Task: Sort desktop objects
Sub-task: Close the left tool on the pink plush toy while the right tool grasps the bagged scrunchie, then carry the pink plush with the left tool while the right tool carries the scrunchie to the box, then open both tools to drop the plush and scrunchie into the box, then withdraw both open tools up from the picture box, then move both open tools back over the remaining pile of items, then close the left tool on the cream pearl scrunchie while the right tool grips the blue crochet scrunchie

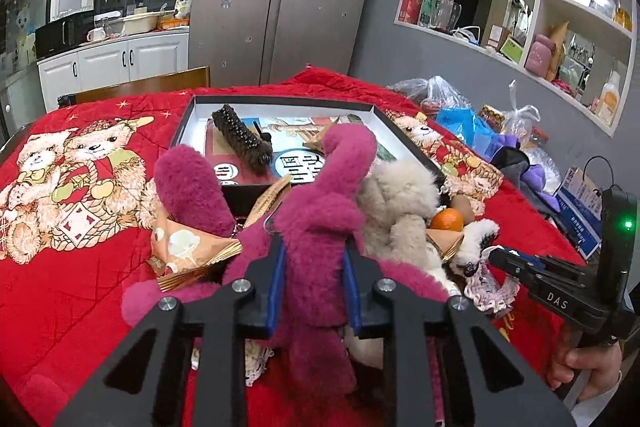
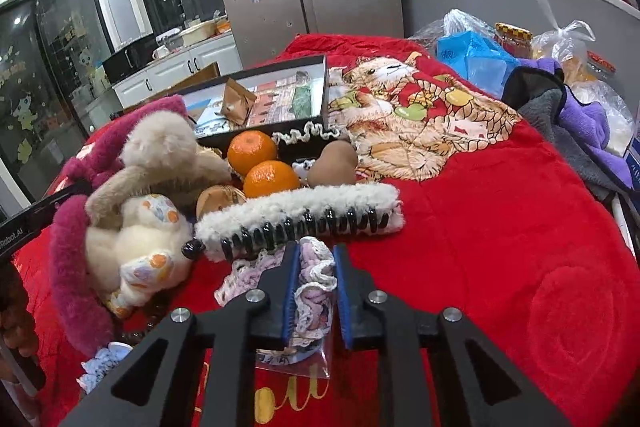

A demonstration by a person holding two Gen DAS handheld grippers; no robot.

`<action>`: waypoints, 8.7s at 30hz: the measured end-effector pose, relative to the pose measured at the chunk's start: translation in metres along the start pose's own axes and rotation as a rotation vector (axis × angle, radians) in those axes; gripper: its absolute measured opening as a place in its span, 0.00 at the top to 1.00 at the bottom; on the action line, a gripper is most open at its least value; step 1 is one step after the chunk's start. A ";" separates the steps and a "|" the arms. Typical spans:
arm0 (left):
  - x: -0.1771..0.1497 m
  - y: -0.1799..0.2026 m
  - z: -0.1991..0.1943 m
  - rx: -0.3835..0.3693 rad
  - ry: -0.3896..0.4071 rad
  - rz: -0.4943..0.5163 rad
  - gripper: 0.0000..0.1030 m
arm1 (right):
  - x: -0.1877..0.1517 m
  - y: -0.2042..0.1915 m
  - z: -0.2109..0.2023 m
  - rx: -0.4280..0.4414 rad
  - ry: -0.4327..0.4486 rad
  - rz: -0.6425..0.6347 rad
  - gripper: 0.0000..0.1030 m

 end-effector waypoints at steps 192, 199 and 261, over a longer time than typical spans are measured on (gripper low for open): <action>0.139 -0.012 -0.152 0.301 0.247 0.013 0.01 | 0.185 -0.133 -0.111 -0.017 0.294 -0.225 0.20; 0.041 -0.024 -0.185 0.262 0.217 -0.047 0.01 | 0.118 -0.128 -0.145 -0.011 0.324 -0.200 0.19; -0.075 -0.056 0.003 0.257 -0.204 -0.080 0.89 | -0.084 -0.134 -0.031 0.237 -0.144 -0.289 0.81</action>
Point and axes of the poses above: each gripper's, at about its wrist camera, not at the fingertips, and z roughly the way its jaws point, y to its right, x to its top, the point moved 6 cm from there along z, roughly the way its jaws point, and after that the axes turned 4 degrees about -y, right-handed, at the moved point
